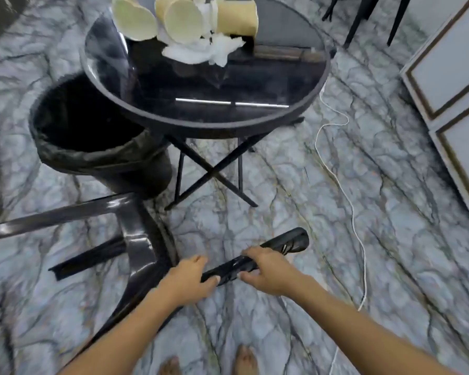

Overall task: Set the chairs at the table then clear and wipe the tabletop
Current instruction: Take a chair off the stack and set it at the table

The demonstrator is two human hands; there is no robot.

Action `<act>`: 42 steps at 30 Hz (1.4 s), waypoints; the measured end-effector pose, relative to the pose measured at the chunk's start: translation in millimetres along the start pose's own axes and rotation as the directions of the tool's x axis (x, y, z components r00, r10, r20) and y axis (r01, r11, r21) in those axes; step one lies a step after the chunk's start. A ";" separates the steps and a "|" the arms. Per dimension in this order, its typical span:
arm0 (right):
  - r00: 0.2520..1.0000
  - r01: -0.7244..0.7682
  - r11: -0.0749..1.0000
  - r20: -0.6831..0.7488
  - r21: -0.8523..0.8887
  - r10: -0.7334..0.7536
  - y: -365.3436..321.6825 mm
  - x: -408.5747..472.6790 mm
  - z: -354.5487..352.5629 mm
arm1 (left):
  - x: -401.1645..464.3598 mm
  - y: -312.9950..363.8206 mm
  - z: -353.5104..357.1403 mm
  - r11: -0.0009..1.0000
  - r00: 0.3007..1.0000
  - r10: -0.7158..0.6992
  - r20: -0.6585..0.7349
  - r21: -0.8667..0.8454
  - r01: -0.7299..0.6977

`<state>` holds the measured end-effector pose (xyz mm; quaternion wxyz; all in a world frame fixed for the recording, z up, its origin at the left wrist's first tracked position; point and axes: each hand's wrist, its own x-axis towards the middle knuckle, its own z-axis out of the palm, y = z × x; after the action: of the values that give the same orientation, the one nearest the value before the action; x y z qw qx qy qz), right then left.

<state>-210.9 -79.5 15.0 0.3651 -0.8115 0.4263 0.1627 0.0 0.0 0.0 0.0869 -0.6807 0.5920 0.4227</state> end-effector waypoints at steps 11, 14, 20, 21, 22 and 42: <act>0.985 0.164 0.967 -0.015 -0.196 -0.170 48.3 99.3 94.1 | 73.6 -56.3 89.7 0.987 0.997 -0.004 -0.072 -0.162 -0.008; 0.980 0.188 0.952 -0.022 -0.242 -0.199 46.7 104.9 104.1 | 70.4 -64.8 95.9 0.983 0.994 0.028 -0.102 -0.178 -0.046; 0.967 0.224 0.932 -0.054 -0.285 -0.249 46.2 108.8 111.1 | 71.0 -83.8 102.7 0.974 0.989 0.078 -0.125 -0.200 -0.102; 0.965 0.224 0.933 -0.069 -0.283 -0.252 46.6 108.0 111.1 | 71.7 -85.9 105.6 0.972 0.987 0.082 -0.137 -0.208 -0.109; 0.964 0.223 0.935 -0.081 -0.276 -0.254 47.0 107.8 111.1 | 71.7 -86.4 108.8 0.972 0.984 0.084 -0.156 -0.203 -0.115; 0.987 0.058 0.971 -0.135 -0.232 -0.091 142.7 81.9 65.6 | 51.8 -88.1 128.5 0.960 0.968 0.018 -0.250 -0.265 -0.087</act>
<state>-275.7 -131.2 -141.5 0.2440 -0.8729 0.3995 0.1373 13.8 66.6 -149.5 -0.0931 -0.7170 0.5520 0.4153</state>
